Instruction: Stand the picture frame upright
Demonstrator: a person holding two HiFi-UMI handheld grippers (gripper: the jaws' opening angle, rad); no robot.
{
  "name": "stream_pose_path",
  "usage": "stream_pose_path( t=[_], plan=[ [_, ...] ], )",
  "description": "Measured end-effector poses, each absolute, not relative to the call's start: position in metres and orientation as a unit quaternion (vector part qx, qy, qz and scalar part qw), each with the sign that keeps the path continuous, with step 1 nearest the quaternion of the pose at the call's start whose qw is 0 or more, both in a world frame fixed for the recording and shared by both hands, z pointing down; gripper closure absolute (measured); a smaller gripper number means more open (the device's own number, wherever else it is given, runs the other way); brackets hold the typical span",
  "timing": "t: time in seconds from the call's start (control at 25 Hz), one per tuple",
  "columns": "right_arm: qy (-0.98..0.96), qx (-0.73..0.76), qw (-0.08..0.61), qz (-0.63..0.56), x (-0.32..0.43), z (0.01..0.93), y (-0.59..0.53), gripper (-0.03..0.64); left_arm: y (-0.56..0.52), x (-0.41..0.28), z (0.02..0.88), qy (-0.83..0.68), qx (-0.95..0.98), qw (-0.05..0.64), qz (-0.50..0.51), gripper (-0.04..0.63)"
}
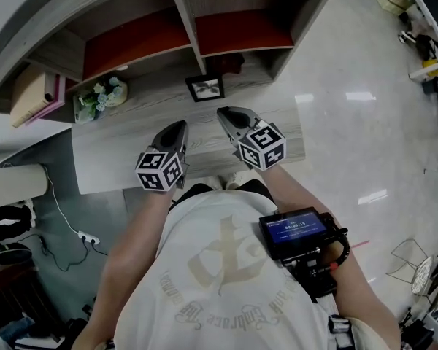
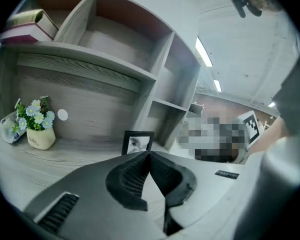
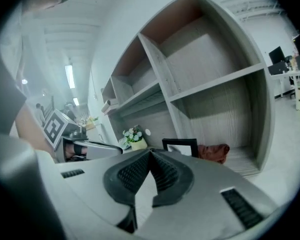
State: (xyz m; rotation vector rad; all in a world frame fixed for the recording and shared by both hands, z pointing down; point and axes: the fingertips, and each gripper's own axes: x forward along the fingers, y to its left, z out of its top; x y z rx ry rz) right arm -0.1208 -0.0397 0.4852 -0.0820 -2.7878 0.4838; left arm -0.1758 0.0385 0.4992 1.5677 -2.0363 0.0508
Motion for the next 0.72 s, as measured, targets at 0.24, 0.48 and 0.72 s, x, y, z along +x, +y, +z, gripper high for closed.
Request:
stream_pose_path(
  t=[0.24, 0.48, 0.72],
  plan=[
    [-0.974, -0.024, 0.152, 0.166, -0.101, 0.472, -0.017, 0.614, 0.07, -0.167, 0.488, -0.753, 0.596, 0.28, 0.003, 0.589],
    [-0.974, -0.016, 0.154, 0.168, -0.084, 0.47, 0.005, 0.614, 0.098, -0.165, 0.484, -0.75, 0.6, 0.278, -0.015, 0.589],
    [-0.974, -0.008, 0.157, 0.163, -0.077, 0.472, 0.024, 0.614, 0.117, -0.163, 0.484, -0.745, 0.608, 0.273, -0.024, 0.589]
  ],
)
